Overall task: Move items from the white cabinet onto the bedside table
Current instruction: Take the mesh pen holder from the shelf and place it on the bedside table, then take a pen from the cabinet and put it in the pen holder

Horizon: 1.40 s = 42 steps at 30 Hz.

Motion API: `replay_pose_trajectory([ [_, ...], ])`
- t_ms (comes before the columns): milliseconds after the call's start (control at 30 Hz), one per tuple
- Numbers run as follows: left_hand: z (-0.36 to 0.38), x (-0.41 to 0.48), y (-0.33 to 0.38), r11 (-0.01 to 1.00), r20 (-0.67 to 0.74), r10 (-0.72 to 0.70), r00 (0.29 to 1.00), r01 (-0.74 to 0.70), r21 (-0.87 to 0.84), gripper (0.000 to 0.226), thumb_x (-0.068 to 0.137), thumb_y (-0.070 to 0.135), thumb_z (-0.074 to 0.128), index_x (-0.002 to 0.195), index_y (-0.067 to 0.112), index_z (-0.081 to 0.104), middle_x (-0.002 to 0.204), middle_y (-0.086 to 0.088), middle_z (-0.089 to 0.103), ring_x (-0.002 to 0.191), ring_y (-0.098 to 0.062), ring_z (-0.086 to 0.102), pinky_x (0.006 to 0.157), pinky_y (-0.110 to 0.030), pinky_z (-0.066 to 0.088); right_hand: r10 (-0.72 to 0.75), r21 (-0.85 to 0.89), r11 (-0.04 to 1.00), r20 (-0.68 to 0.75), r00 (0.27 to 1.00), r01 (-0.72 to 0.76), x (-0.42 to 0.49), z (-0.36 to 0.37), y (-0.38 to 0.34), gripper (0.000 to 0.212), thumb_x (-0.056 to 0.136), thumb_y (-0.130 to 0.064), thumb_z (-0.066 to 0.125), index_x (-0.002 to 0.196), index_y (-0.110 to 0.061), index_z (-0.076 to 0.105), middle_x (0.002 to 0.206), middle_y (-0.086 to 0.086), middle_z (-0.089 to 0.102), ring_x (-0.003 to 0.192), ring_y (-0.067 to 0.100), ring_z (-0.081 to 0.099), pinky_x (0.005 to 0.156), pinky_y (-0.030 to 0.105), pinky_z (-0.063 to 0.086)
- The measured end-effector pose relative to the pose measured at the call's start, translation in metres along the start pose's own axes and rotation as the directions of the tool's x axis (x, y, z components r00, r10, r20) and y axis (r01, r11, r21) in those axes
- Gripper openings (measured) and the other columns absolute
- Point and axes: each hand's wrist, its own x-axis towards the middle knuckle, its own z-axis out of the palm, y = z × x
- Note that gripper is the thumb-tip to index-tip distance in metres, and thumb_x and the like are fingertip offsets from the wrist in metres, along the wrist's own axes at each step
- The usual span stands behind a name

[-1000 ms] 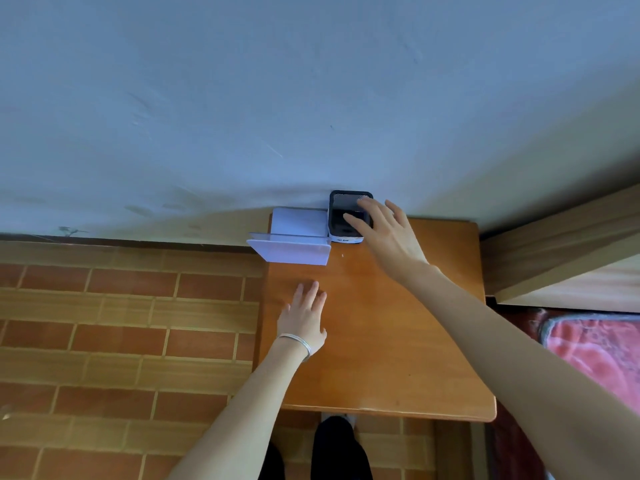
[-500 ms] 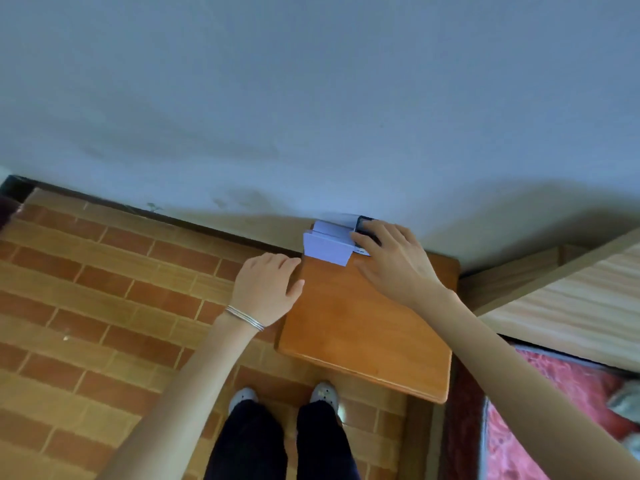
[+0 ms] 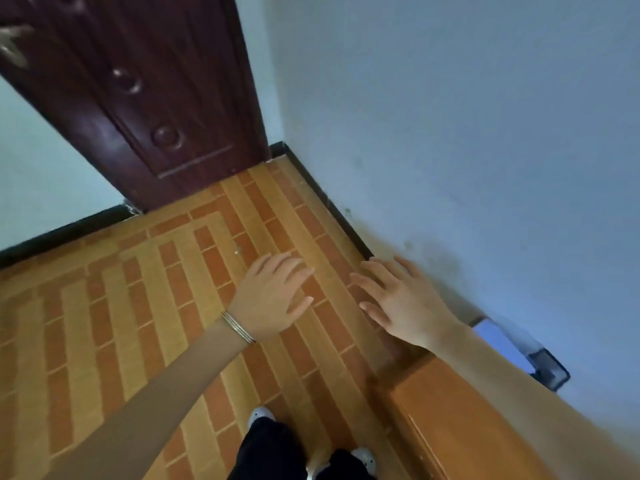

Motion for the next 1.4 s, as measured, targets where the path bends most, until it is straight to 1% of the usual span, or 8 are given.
replay_pose_trajectory([
  [200,-0.025,-0.089,-0.119,0.981,-0.049,-0.188,0.981,0.190,0.049,0.053,0.089,0.052,0.035,0.116,0.019,0.065,0.116,-0.005,0.064,0.113,-0.028,0.057,0.095,-0.046,0.044,-0.289,0.051,0.957,0.034,0.957,0.287,0.140,-0.009,-0.103,0.038,0.086,-0.037,0.060,0.121,-0.023,0.056,0.126,0.003,0.056,0.119,0.023,0.051,0.101,0.048,0.040],
  [333,-0.045,-0.153,-0.189,0.930,-0.160,-0.351,0.922,0.363,0.052,0.051,0.088,0.050,0.036,0.112,0.018,0.067,0.114,-0.005,0.065,0.109,-0.027,0.059,0.094,-0.047,0.046,-0.421,0.020,0.907,0.001,0.907,0.421,0.228,-0.011,-0.180,0.042,0.084,-0.040,0.062,0.122,-0.024,0.057,0.125,0.002,0.059,0.118,0.020,0.053,0.099,0.044,0.040],
  [500,-0.056,-0.248,-0.258,0.798,-0.199,-0.582,0.788,0.601,0.047,0.049,0.088,0.049,0.037,0.113,0.018,0.064,0.114,-0.005,0.064,0.107,-0.027,0.059,0.093,-0.045,0.045,-0.624,0.068,0.779,-0.001,0.781,0.623,0.318,-0.009,-0.272,0.041,0.092,-0.037,0.051,0.130,-0.022,0.050,0.133,0.005,0.052,0.124,0.023,0.047,0.104,0.045,0.035],
  [633,-0.055,-0.315,-0.293,0.642,-0.208,-0.744,0.635,0.765,0.039,0.049,0.088,0.050,0.038,0.116,0.019,0.062,0.117,-0.004,0.063,0.109,-0.027,0.058,0.094,-0.045,0.044,-0.757,0.068,0.648,-0.052,0.652,0.758,0.375,-0.008,-0.339,0.041,0.091,-0.038,0.039,0.126,-0.023,0.053,0.127,0.004,0.057,0.116,0.021,0.054,0.098,0.043,0.043],
  [733,-0.052,-0.349,-0.311,0.534,-0.212,-0.825,0.524,0.845,0.014,0.051,0.089,0.051,0.036,0.120,0.020,0.062,0.120,-0.005,0.062,0.111,-0.027,0.057,0.095,-0.046,0.044,-0.823,0.075,0.560,-0.059,0.564,0.825,0.417,-0.003,-0.381,0.038,0.089,-0.037,0.052,0.123,-0.022,0.056,0.124,0.004,0.059,0.113,0.021,0.056,0.095,0.042,0.045],
  [1100,-0.077,-0.393,-0.454,0.232,-0.348,-0.913,0.213,0.973,-0.011,0.050,0.090,0.051,0.035,0.119,0.021,0.062,0.119,-0.002,0.062,0.114,-0.025,0.056,0.098,-0.045,0.042,-0.949,0.029,0.266,-0.169,0.267,0.963,0.617,0.000,-0.517,0.040,0.089,-0.033,0.055,0.127,-0.020,0.054,0.128,0.003,0.055,0.115,0.019,0.054,0.098,0.041,0.041],
  [1333,-0.106,-0.413,-0.555,0.103,-0.400,-0.911,0.099,0.995,0.011,0.049,0.090,0.050,0.036,0.120,0.019,0.061,0.120,-0.004,0.061,0.115,-0.027,0.054,0.098,-0.046,0.042,-0.936,0.030,0.118,-0.331,0.121,0.993,0.744,-0.022,-0.598,0.041,0.086,-0.025,0.063,0.126,-0.016,0.055,0.123,0.006,0.057,0.113,0.023,0.055,0.098,0.045,0.041],
  [1400,-0.109,-0.422,-0.580,0.078,-0.403,-0.912,0.079,0.997,0.020,0.049,0.090,0.050,0.037,0.121,0.020,0.060,0.121,-0.004,0.061,0.115,-0.028,0.054,0.098,-0.046,0.041,-0.931,0.038,0.102,-0.349,0.109,0.994,0.765,-0.021,-0.620,0.041,0.086,-0.024,0.063,0.126,-0.016,0.056,0.123,0.007,0.057,0.114,0.023,0.054,0.098,0.046,0.041],
])
